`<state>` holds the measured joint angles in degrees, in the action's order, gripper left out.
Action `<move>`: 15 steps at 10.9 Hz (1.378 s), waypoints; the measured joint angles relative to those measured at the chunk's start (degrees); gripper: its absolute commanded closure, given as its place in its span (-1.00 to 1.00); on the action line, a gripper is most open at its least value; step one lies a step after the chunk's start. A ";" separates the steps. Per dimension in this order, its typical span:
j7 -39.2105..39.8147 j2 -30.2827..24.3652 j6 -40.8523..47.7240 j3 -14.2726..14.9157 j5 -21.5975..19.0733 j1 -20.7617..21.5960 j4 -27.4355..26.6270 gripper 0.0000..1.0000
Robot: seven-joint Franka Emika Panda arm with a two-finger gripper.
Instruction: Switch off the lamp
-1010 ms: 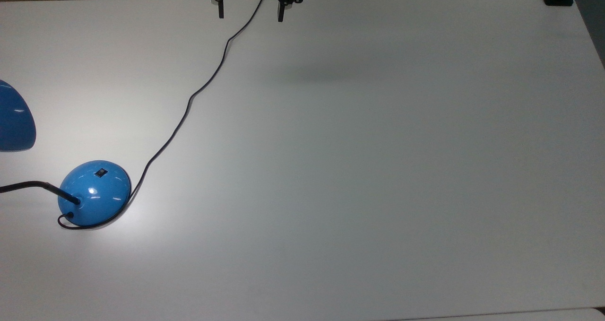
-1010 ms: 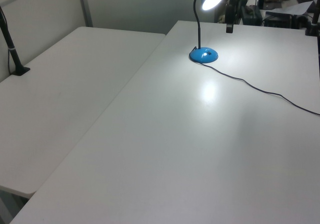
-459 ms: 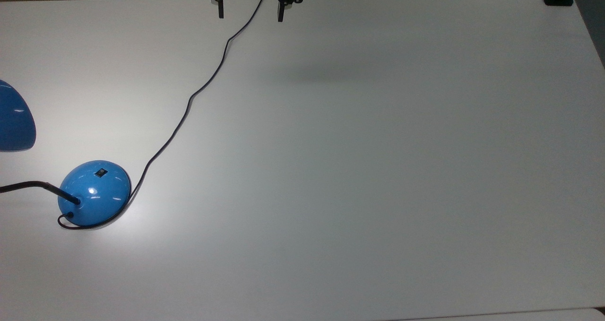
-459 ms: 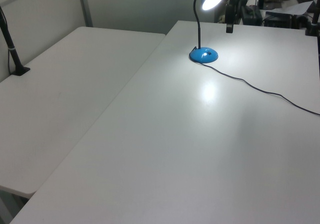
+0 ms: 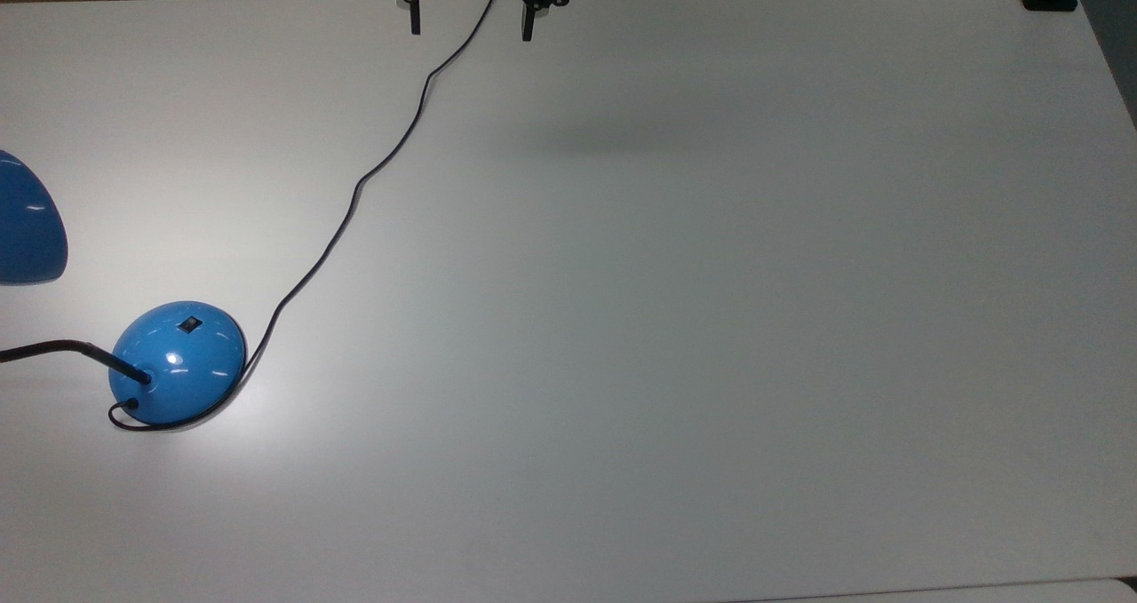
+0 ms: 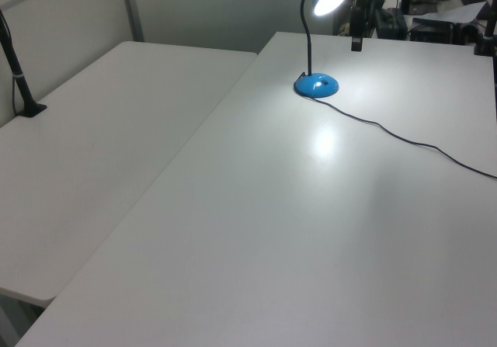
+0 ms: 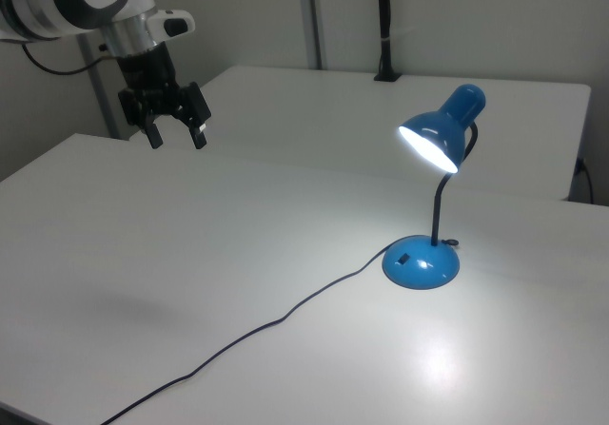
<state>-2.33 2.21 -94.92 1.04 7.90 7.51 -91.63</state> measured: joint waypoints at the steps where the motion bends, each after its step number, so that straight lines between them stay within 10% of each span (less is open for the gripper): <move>1: 0.00 0.00 0.00 0.00 0.00 0.00 -0.02 -1.00; 4: 0.00 0.01 0.00 0.00 0.00 0.00 -0.03 -0.87; 8: 1.60 0.02 0.00 0.00 0.00 0.00 -0.05 1.00; 15: 3.44 0.18 0.08 0.33 -1.99 -0.62 -0.22 1.00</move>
<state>1.10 2.39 -94.84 1.37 5.91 6.89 -91.85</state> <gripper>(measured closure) 0.991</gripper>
